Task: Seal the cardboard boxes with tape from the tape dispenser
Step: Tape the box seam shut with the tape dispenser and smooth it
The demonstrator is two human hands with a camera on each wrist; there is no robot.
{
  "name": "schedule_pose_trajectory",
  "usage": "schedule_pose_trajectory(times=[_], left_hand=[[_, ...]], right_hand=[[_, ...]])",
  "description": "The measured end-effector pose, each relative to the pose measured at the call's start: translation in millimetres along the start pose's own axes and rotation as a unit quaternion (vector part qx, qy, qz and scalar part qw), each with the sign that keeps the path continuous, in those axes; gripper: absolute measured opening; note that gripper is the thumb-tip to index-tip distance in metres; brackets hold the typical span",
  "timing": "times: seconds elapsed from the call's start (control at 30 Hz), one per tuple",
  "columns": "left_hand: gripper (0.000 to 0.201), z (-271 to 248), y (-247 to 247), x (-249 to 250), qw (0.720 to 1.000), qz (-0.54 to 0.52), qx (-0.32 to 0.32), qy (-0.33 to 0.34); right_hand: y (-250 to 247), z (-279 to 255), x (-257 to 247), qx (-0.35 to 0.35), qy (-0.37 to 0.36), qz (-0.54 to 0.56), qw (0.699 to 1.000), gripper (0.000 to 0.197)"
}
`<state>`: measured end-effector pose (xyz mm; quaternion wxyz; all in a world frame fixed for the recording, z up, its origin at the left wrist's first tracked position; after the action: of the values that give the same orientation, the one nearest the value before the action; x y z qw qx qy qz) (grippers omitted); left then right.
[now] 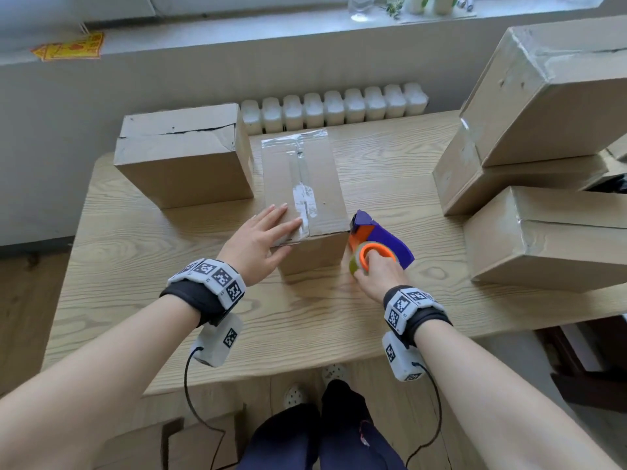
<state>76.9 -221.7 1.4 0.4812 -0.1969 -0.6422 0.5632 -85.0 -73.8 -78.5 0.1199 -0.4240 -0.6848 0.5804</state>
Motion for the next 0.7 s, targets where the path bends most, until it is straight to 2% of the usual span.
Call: schedule_pose_trajectory(times=[0.07,0.17,0.3,0.43,0.53,0.7], left_hand=[[0.049,3.0,-7.7,3.9,1.000,0.022,-0.001,0.004],[0.044,13.1,-19.3,9.9,0.997,0.066,-0.035,-0.010],[0.042,31.1,-37.3,22.7,0.995,0.037,-0.075,-0.059],[0.042,59.1,-64.8,62.7,0.999,-0.019,-0.033,-0.039],[0.043,77.2,-83.6,90.8,0.998,-0.058,-0.006,-0.017],[0.036,88.3,-100.3,99.4,1.000,-0.007,-0.005,0.017]], right_hand=[[-25.0,2.0,3.0,0.036,0.012,0.045,0.998,0.030],[-62.9,7.5,10.6,0.081,0.029,0.123,0.989,0.026],[-121.7,9.0,14.3,0.150,0.024,0.204,0.967,0.029],[-173.0,4.4,-5.8,0.190,-0.030,0.238,0.952,0.031],[-188.6,-0.5,-30.1,0.174,-0.086,0.251,0.948,0.030],[-205.2,-12.4,-69.8,0.172,-0.178,0.217,0.944,0.026]])
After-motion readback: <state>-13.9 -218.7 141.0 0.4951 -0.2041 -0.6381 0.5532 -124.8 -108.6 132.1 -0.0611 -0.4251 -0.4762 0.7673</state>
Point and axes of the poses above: each hand's wrist, its own z-axis towards the middle knuckle, its own y-axis out of the palm, x = y × z, the point moved 9 cm from there along z, towards the middle knuckle, and after that the axes turned 9 degrees about x, right-handed, at the moved point
